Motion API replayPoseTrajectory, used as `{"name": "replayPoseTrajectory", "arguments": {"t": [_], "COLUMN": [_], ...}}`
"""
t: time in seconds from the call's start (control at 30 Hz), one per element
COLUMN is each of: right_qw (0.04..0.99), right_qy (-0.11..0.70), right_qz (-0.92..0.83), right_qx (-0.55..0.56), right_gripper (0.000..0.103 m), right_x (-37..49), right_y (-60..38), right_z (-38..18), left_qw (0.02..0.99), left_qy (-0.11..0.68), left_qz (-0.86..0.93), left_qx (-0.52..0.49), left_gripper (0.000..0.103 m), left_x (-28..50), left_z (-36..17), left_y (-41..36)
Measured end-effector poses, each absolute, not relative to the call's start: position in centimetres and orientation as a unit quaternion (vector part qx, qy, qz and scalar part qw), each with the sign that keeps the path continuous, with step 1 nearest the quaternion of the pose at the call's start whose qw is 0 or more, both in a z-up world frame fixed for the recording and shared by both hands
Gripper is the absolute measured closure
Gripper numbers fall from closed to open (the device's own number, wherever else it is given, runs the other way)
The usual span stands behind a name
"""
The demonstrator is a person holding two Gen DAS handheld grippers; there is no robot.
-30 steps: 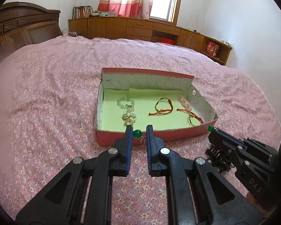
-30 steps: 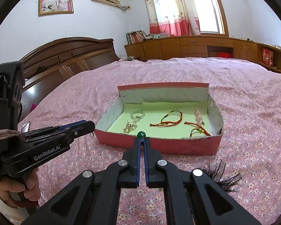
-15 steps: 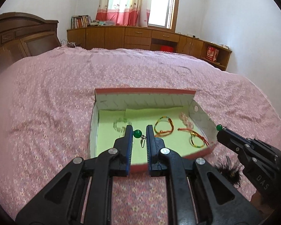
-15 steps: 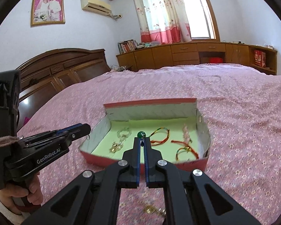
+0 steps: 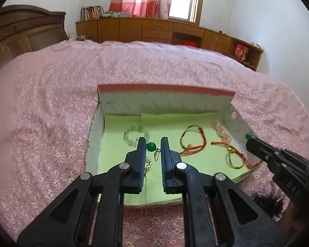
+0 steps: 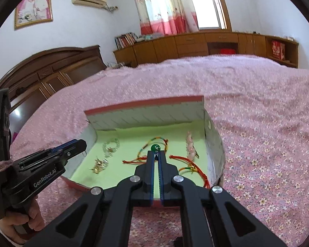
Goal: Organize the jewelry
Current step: 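Carry both green bead rings into the shoebox and open both tools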
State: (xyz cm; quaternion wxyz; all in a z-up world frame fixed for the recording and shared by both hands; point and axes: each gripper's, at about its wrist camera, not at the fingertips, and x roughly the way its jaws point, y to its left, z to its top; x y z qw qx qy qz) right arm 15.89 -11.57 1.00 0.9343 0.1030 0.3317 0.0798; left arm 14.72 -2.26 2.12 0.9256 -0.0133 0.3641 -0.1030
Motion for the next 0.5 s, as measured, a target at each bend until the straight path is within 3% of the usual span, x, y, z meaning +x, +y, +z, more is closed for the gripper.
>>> {"name": "replayPoseTrajectory", "arguments": {"t": [0.5], "right_qw": [0.911], "right_qy": [0.393], "right_qz": [0.077], "right_qx": [0.098], "right_gripper": [0.098], "right_x": [17.9], "right_y": [-11.7], "right_z": [-1.4], "left_qw": [0.907], "left_qy": [0.41], "left_qz": [-0.097], "left_qx": [-0.008], "left_gripper": [0.097], "left_x": [16.1], "left_z": [-0.3], "left_y": [-2.5]}}
